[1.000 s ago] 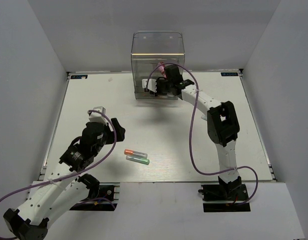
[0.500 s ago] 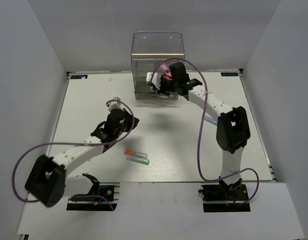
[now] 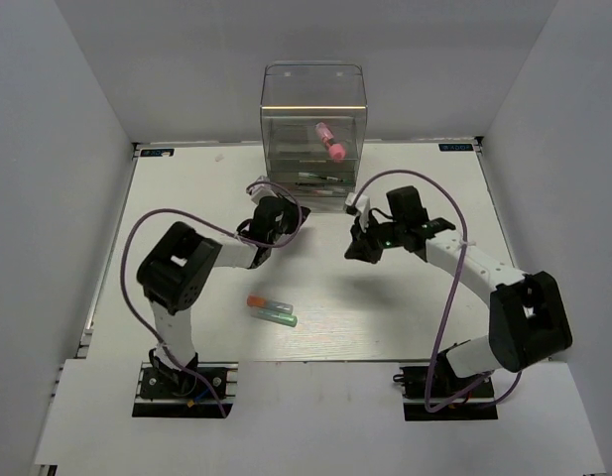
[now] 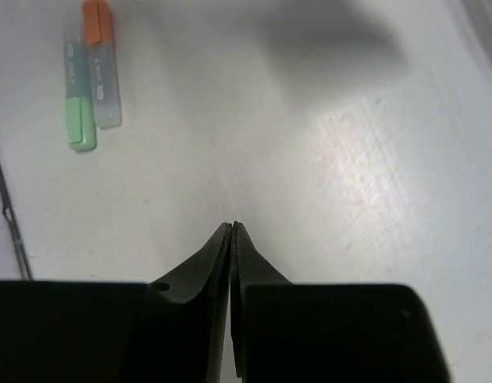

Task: Sort the stationery into containers
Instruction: Close the drawer

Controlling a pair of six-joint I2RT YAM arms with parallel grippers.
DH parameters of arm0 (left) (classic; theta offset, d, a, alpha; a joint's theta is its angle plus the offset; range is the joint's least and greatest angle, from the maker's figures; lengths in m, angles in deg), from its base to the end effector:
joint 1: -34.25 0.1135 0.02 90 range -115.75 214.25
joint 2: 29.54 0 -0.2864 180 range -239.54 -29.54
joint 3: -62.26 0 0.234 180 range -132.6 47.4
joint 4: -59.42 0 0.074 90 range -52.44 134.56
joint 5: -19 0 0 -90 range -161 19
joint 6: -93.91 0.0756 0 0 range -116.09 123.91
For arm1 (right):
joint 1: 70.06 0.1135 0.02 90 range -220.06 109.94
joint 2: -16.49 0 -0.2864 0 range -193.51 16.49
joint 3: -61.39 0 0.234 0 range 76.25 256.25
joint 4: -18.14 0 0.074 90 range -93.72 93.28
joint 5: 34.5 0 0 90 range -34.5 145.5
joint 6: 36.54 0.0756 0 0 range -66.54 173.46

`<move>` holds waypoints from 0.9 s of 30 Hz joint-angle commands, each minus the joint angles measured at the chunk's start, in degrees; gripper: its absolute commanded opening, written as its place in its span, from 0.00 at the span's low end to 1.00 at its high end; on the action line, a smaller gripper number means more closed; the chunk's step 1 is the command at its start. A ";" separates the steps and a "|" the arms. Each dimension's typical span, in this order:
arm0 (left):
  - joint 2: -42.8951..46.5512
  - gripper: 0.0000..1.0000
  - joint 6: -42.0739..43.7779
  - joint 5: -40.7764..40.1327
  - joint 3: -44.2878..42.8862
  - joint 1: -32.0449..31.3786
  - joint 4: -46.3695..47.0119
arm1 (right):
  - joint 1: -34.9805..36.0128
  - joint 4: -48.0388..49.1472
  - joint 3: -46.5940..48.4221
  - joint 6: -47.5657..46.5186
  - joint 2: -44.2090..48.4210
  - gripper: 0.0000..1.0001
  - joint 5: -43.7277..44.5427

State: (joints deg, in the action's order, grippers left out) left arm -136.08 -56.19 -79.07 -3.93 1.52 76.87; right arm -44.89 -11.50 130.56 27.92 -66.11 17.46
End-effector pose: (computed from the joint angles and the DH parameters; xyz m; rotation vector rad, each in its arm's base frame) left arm 0.3565 -0.2165 0.1786 -0.5870 1.9992 -0.8985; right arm 0.2592 0.1733 0.2520 -1.2493 1.8615 0.7612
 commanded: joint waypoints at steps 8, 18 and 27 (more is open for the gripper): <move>-12.90 0.10 -1.87 0.78 -13.08 0.91 12.07 | -5.57 6.17 -5.87 6.38 11.15 0.07 -0.37; -18.42 0.11 -2.39 0.17 -21.25 1.96 10.40 | -9.70 6.26 -6.14 6.12 10.54 0.09 -0.98; -21.86 0.12 -3.45 -2.12 -26.80 2.50 5.92 | -12.25 6.26 -6.84 5.15 9.31 0.16 -1.24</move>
State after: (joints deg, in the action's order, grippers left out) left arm -158.05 -59.14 -79.18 -28.56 3.47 84.57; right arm -56.39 -6.61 124.72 33.49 -56.13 17.40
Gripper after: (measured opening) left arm 0.120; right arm 0.147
